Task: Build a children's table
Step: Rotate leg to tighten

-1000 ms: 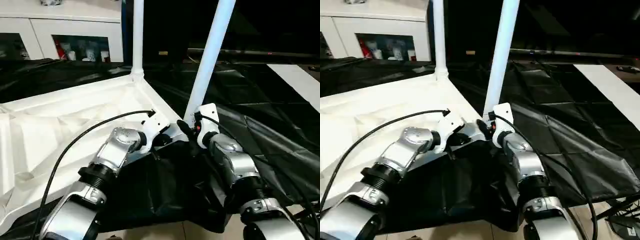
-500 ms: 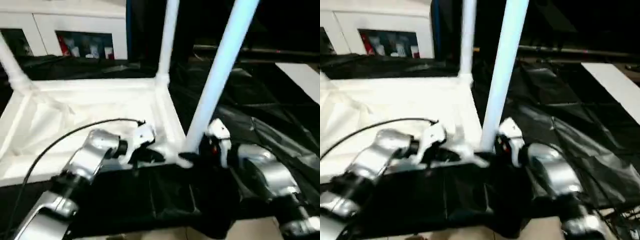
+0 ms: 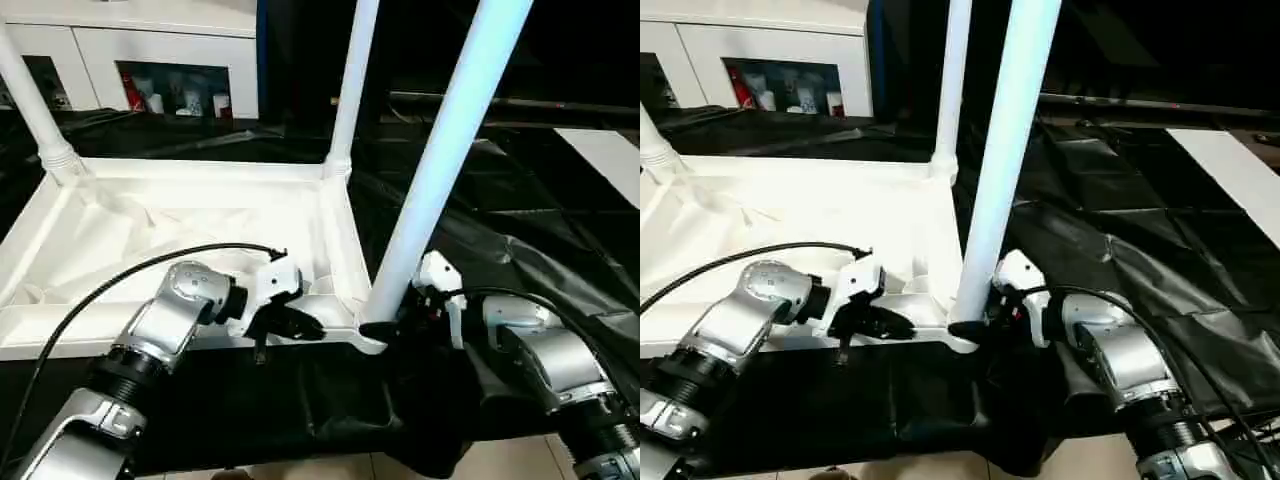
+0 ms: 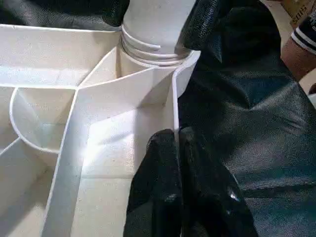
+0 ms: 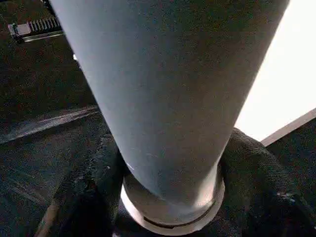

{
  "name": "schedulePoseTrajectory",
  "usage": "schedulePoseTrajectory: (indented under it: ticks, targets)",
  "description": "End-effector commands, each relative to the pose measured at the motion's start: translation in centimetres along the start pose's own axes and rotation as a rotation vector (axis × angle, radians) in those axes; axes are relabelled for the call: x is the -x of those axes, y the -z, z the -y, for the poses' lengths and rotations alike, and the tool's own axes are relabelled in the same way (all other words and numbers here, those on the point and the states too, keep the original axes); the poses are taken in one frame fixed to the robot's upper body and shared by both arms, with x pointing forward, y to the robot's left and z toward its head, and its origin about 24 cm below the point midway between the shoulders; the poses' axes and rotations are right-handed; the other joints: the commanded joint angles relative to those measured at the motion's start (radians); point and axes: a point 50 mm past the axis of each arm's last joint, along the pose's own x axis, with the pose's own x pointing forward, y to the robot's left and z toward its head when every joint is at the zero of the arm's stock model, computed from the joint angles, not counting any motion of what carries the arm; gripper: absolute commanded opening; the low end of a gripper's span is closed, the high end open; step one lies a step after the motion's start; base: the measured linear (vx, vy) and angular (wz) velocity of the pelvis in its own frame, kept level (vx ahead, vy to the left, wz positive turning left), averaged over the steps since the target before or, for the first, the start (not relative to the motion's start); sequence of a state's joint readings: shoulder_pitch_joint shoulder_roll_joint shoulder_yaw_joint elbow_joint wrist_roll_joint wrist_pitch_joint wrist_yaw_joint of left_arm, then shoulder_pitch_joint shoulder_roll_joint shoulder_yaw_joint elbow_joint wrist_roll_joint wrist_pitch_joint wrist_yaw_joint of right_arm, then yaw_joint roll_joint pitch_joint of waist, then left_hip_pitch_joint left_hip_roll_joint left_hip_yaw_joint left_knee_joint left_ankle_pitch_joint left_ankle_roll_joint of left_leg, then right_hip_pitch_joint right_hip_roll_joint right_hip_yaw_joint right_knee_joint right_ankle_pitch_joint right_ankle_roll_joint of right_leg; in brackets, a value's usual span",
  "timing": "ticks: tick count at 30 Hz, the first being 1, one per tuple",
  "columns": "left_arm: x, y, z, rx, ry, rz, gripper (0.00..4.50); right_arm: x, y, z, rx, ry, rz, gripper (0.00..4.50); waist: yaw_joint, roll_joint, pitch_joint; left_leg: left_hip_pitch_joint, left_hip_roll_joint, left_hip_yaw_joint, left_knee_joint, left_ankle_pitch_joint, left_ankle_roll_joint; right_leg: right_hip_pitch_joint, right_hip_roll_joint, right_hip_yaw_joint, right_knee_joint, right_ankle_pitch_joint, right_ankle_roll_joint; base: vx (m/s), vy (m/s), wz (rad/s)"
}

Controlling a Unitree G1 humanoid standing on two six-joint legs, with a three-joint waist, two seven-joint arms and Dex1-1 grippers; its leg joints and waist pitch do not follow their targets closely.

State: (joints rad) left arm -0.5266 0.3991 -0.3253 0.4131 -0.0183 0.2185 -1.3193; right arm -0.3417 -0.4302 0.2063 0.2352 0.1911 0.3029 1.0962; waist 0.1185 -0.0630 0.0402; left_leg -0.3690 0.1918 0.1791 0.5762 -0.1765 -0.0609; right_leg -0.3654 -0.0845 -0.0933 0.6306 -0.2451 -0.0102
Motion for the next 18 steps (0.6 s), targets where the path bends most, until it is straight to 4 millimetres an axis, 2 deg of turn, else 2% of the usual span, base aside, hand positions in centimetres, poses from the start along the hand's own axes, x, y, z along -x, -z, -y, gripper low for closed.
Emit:
schedulePoseTrajectory:
  ticks: [1, 4, 10, 12, 13, 14, 15, 16, 17, 18]
  targets:
    - [-1.0, -1.0, 0.6, -0.032, 0.060, 0.046, 0.00, -0.9, 0.2, -1.1, -0.005, -0.070, -0.001, 2.49, 0.000, 0.003, -0.052, 0.015, 0.054, -0.016, -0.060, -0.099, 0.058, 0.042, -0.081, 0.063, -0.065, 0.069, -0.237, 0.000, 0.000, 0.00]
    - [-0.9, -0.9, 0.6, -0.031, 0.062, 0.043, 0.00, -1.0, 0.3, -1.3, -0.012, -0.073, 0.000, 2.39, 0.000, 0.006, -0.052, 0.016, 0.055, -0.016, -0.060, -0.096, 0.056, 0.041, -0.080, 0.062, -0.064, 0.078, -0.237, 0.000, 0.000, 0.00]
    - [-1.0, -0.8, 0.4, -0.021, 0.036, 0.044, 0.00, -1.3, 0.7, -1.2, -0.024, -0.008, 0.012, 2.14, -0.003, 0.004, -0.052, 0.017, 0.055, -0.016, -0.061, -0.106, 0.051, 0.041, -0.081, 0.062, -0.065, 0.068, -0.236, 0.000, 0.000, 0.00]
    - [-2.0, -1.0, -0.6, -0.008, -0.087, 0.034, 0.00, -2.1, 1.3, 0.2, -0.072, 0.191, 0.024, 2.09, -0.007, 0.005, -0.047, 0.018, 0.056, -0.016, -0.065, -0.137, 0.031, 0.035, -0.082, 0.063, -0.071, 0.006, -0.230, 0.000, 0.000, 0.00]
    - [-2.2, -1.1, -0.8, -0.004, -0.108, 0.032, 0.00, -2.3, 1.4, 0.4, -0.085, 0.221, 0.027, 2.09, -0.010, 0.005, -0.045, 0.019, 0.054, -0.016, -0.068, -0.159, 0.021, 0.033, -0.082, 0.063, -0.076, -0.032, -0.227, 0.000, 0.000, 0.00]
    - [-2.6, -1.2, -1.2, 0.007, -0.152, 0.027, 0.00, -2.6, 1.6, 0.8, -0.117, 0.284, 0.034, 2.08, -0.011, 0.004, -0.047, 0.024, 0.055, -0.018, -0.070, -0.195, -0.006, 0.033, -0.085, 0.063, -0.082, -0.105, -0.217, 0.000, 0.000, 0.00]
    - [-3.0, -1.4, -1.5, 0.012, -0.183, 0.024, 0.00, -2.9, 1.7, 1.0, -0.144, 0.319, 0.038, 2.08, -0.013, 0.002, -0.046, 0.019, 0.056, -0.022, -0.073, -0.212, -0.023, 0.036, -0.085, 0.062, -0.083, -0.149, -0.202, -0.052, 0.004, -0.04]
    - [-3.6, -1.7, -1.9, 0.018, -0.236, 0.023, 0.00, -3.5, 1.9, 1.3, -0.185, 0.378, 0.040, 2.05, -0.013, 0.004, -0.045, 0.021, 0.054, -0.021, -0.075, -0.225, -0.027, 0.033, -0.085, 0.063, -0.088, -0.173, -0.194, -0.052, 0.008, -0.02]
    - [-4.2, -2.1, -2.2, 0.033, -0.274, 0.028, 0.00, -4.1, 1.9, 1.6, -0.223, 0.427, 0.042, 2.04, -0.013, 0.009, -0.041, 0.027, 0.056, -0.022, -0.076, -0.273, -0.039, 0.025, -0.089, 0.066, -0.098, -0.243, -0.176, -0.052, 0.008, -0.02]
    - [-4.7, -2.4, -2.4, 0.045, -0.298, 0.031, 0.00, -4.5, 2.0, 1.7, -0.248, 0.458, 0.043, 2.04, -0.016, 0.007, -0.039, 0.026, 0.055, -0.021, -0.077, -0.287, -0.044, 0.023, -0.088, 0.067, -0.101, -0.271, -0.171, 0.000, 0.000, 0.00]
